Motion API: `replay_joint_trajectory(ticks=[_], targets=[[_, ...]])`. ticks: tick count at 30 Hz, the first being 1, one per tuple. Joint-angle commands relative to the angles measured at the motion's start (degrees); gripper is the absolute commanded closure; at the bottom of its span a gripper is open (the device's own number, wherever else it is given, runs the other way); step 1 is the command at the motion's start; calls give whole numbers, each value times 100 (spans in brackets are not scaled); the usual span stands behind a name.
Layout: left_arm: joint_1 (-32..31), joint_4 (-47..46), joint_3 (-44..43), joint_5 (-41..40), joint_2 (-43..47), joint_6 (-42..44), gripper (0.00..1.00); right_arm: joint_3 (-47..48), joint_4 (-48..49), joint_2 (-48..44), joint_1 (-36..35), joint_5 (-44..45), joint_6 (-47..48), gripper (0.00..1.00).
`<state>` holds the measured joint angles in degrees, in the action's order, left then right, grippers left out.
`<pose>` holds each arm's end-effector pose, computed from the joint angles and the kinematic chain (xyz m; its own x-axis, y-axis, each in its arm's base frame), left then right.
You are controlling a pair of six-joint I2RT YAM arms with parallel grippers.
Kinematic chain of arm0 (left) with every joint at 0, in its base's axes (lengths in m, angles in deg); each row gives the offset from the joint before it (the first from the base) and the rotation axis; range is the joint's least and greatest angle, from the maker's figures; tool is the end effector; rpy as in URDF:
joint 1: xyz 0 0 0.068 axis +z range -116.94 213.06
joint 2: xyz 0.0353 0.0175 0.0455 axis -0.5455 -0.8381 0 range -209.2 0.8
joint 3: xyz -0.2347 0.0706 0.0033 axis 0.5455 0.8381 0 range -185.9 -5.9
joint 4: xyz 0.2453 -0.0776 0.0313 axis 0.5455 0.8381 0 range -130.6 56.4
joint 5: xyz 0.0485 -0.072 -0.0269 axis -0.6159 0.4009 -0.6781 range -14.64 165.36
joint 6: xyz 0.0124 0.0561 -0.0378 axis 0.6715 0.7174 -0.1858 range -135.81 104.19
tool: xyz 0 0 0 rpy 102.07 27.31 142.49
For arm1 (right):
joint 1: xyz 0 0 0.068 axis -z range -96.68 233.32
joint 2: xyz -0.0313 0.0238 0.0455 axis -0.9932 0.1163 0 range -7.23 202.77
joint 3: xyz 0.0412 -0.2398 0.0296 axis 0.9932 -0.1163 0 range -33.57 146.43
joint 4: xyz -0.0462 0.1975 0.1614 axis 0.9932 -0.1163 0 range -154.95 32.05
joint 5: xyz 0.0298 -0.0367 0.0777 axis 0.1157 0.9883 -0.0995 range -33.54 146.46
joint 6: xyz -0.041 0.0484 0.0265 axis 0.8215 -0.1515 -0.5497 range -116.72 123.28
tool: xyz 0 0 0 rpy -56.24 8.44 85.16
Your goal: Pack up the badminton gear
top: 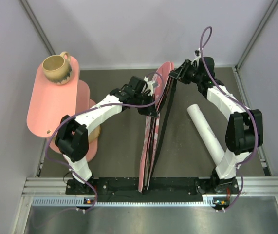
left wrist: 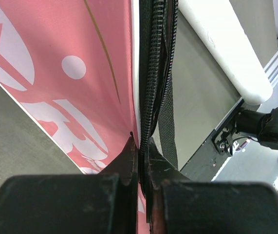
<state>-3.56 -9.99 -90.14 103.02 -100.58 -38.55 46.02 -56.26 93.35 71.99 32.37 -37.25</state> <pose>0.3046 -0.2586 0.2388 -0.8490 0.2044 -0.4873 0.4886 0.6545 -0.5769 0.4161 0.1066 0.2727 -0.6083 0.4832 -0.6296 -0.2129 0.6649 0.7159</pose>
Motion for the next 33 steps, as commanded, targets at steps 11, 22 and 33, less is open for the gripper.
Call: replay_joint_trajectory(ticks=[11,22,33], targets=[[6,50,66,187,303,42,100,74,24,-231,35,-482,616,74],[15,59,84,187,286,33,100,-172,121,-416,35,-666,696,75],[6,77,93,178,268,42,100,-339,173,-627,26,-737,687,76]])
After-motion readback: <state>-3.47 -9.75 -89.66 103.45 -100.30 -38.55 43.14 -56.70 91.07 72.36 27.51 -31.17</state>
